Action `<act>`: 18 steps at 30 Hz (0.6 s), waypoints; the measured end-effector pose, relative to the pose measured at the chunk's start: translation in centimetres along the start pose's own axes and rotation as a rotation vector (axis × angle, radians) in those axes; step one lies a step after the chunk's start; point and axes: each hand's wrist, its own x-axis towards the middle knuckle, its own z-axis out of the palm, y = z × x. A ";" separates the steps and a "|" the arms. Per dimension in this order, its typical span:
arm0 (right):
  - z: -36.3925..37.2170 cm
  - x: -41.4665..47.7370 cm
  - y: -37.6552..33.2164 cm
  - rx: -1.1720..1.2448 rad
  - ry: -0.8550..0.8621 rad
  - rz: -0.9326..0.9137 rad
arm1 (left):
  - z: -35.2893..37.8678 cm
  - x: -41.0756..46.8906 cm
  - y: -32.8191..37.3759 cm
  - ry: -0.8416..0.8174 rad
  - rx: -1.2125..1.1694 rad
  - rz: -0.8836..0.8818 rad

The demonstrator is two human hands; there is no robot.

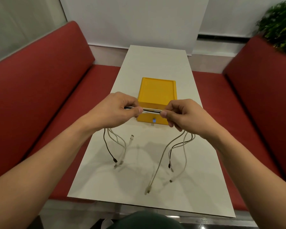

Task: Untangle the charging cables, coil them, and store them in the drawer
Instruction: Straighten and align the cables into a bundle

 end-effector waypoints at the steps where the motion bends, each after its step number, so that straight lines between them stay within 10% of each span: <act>1: 0.0 -0.1 -0.1 0.019 0.025 0.019 | 0.0 0.0 -0.1 -0.003 -0.014 -0.005; 18: -0.7 -1.3 -1.5 0.068 -0.133 -0.052 | -1.0 -0.5 0.6 -0.159 -0.148 -0.047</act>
